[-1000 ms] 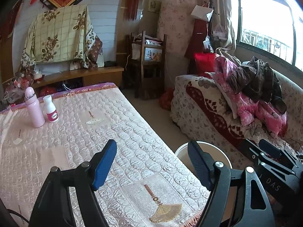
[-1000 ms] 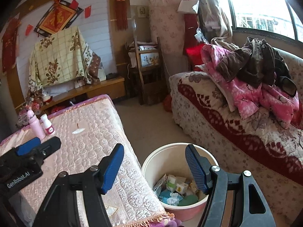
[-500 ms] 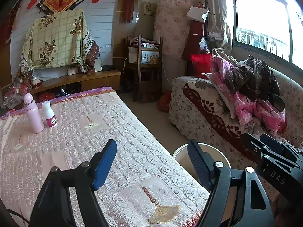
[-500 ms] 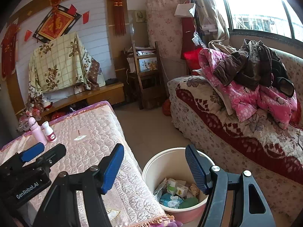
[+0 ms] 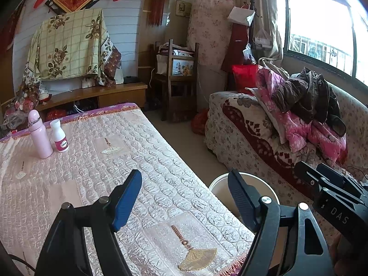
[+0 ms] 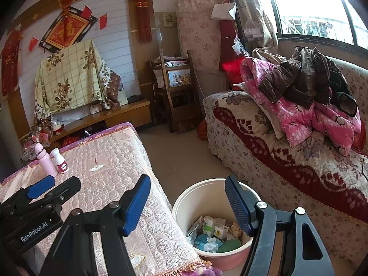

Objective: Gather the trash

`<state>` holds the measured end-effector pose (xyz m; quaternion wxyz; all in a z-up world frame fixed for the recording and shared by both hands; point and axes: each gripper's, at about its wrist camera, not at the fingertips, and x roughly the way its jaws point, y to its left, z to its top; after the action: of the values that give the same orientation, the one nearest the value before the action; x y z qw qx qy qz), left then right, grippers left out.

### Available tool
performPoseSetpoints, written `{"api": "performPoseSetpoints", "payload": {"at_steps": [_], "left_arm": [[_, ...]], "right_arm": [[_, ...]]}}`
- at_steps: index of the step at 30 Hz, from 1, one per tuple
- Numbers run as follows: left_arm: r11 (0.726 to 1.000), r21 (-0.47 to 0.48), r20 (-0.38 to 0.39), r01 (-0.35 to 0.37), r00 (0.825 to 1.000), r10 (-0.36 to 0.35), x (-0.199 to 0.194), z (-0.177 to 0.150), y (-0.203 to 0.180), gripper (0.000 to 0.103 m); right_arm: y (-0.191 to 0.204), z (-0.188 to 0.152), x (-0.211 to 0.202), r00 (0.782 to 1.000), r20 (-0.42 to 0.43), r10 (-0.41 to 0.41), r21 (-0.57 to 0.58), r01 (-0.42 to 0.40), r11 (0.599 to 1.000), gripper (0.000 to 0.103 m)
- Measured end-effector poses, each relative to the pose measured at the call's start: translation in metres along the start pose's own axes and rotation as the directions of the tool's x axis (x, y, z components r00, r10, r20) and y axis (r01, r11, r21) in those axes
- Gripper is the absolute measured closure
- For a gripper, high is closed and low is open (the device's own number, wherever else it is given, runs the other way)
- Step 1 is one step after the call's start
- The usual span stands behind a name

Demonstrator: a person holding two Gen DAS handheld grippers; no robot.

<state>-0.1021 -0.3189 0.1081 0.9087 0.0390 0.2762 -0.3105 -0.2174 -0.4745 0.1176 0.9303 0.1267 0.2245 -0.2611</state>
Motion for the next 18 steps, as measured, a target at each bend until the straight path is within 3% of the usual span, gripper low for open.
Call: {"api": "performPoseSetpoints", "payload": {"at_steps": [18], "left_arm": [[1.0, -0.003, -0.011, 0.004, 1.0, -0.004, 0.005, -0.0034, 0.001, 0.025]], "right_arm": [[-0.0026, -0.0026, 0.0035, 1.0, -0.013, -0.001, 0.002, 0.001, 1.0, 0.032]]}}
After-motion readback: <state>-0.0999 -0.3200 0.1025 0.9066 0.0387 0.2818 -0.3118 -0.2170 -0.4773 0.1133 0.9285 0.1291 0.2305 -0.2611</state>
